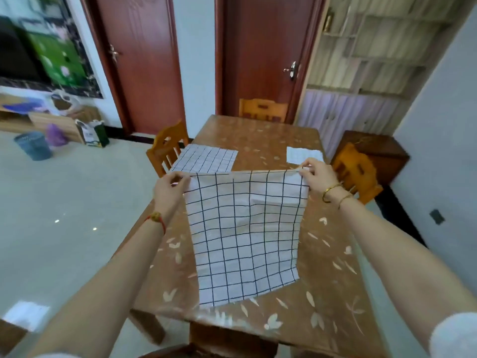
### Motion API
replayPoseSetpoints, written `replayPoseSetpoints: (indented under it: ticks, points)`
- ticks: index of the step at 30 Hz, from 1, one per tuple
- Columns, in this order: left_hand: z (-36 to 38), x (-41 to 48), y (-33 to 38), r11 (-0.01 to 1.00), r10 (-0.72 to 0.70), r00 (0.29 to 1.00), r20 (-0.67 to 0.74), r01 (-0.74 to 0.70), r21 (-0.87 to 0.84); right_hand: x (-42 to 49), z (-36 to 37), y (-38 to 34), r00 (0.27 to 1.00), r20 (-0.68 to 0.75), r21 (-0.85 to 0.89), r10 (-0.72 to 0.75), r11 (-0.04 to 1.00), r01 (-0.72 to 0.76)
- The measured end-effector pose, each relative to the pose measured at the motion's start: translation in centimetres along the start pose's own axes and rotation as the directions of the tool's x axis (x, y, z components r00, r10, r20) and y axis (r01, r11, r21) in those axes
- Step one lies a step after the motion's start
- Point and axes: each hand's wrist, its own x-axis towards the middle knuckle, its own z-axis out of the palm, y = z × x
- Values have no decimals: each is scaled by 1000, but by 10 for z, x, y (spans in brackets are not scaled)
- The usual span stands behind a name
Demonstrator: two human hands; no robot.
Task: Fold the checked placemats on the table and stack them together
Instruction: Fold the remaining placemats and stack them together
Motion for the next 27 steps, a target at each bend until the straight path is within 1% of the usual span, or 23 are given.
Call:
replayPoseSetpoints:
  ticks: [3,6,8,12,15,18,21,27]
  points:
    - [-5,25,40,994,112,994,10,-112,-18,-8,-40,-18,994,-108,-6,-11,1000,11]
    - [-10,41,80,978,191,981,21,-189,-88,-14,-78,-34,978,-206,-14,-29,1000,26]
    - [-13,47,106,963,245,969,17,-241,-122,-21,-99,-46,966,-256,31,-22,999,31]
    - [-19,59,146,940,284,959,14,-275,-203,-32,-133,-64,946,-324,100,2,994,32]
    - [-21,60,166,926,304,952,40,-286,-247,-39,-151,-72,934,-357,107,7,994,33]
    - [-24,62,175,918,309,949,62,-281,-278,-47,-162,-73,934,-356,157,31,987,27]
    - [-27,64,178,912,309,945,109,-262,-315,-51,-170,-71,948,-314,186,51,982,9]
    - [-32,62,183,915,304,942,145,-246,-320,-55,-177,-69,961,-268,242,63,970,4]
